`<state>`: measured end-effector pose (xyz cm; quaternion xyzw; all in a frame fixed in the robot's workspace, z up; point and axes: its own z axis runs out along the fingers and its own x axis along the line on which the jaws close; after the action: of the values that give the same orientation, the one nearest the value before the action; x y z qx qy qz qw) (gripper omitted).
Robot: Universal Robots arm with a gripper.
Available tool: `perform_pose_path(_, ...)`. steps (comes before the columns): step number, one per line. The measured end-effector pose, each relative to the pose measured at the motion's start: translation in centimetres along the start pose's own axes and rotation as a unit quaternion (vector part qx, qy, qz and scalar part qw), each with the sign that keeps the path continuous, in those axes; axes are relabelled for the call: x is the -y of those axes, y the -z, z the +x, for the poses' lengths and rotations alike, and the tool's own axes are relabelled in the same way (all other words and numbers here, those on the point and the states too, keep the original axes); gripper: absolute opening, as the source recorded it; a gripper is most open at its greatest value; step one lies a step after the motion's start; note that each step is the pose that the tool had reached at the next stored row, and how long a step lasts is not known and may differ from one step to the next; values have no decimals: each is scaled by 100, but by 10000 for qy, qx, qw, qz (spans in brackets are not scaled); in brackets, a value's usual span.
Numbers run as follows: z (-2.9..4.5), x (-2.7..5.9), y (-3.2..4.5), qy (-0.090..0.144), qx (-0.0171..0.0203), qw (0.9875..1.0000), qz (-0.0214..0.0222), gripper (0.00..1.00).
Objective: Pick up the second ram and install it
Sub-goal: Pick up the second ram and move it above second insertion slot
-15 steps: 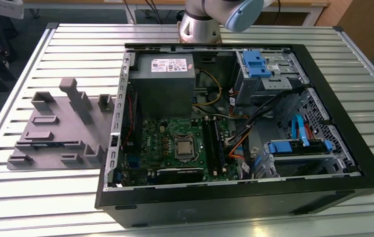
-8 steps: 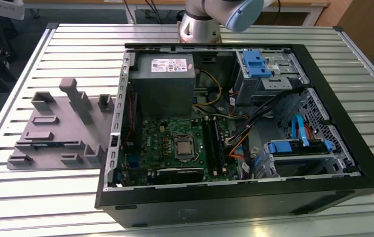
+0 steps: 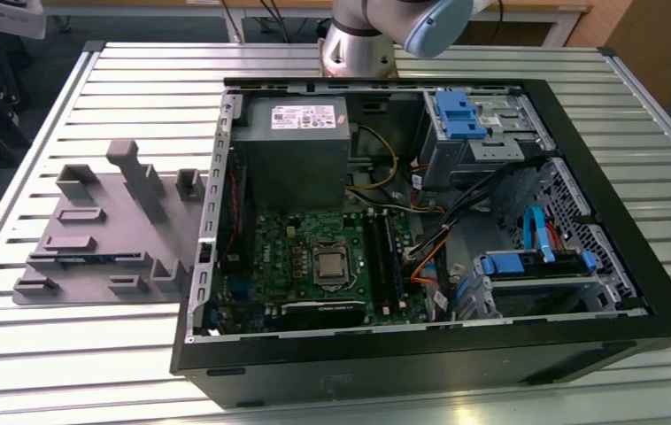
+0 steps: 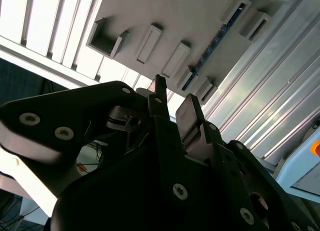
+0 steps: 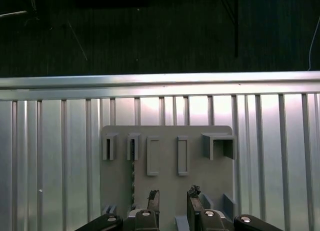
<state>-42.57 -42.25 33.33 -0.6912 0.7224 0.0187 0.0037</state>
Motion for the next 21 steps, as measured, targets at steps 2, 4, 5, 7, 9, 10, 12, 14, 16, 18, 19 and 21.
perform_pose_path(2, 0, 0, -16, 0, 0, 10000, 0, 35)
perform_pose_path(4, 1, 1, -20, 0, 0, 10000, 0, 35)
perform_pose_path(5, 1, 1, -24, 0, 1, 10000, 1, 35)
perform_pose_path(7, 1, 0, -33, 0, 0, 10000, 1, 35)
perform_pose_path(9, 2, 0, -43, 0, 0, 10000, 0, 35)
perform_pose_path(10, 3, 0, -50, -1, 0, 10000, 1, 35)
perform_pose_path(12, 5, 1, -61, -14, 0, 10000, 1, 35)
perform_pose_path(14, 8, 1, -67, -46, 0, 10000, 1, 35)
perform_pose_path(16, 10, 2, -69, -62, 1, 10000, 1, 35)
perform_pose_path(18, 11, 2, -71, -67, 1, 10000, 2, 35)
perform_pose_path(19, 11, 2, -71, -70, 1, 10000, 2, 35)
perform_pose_path(21, 11, 2, -71, -70, 0, 10000, 3, 35)
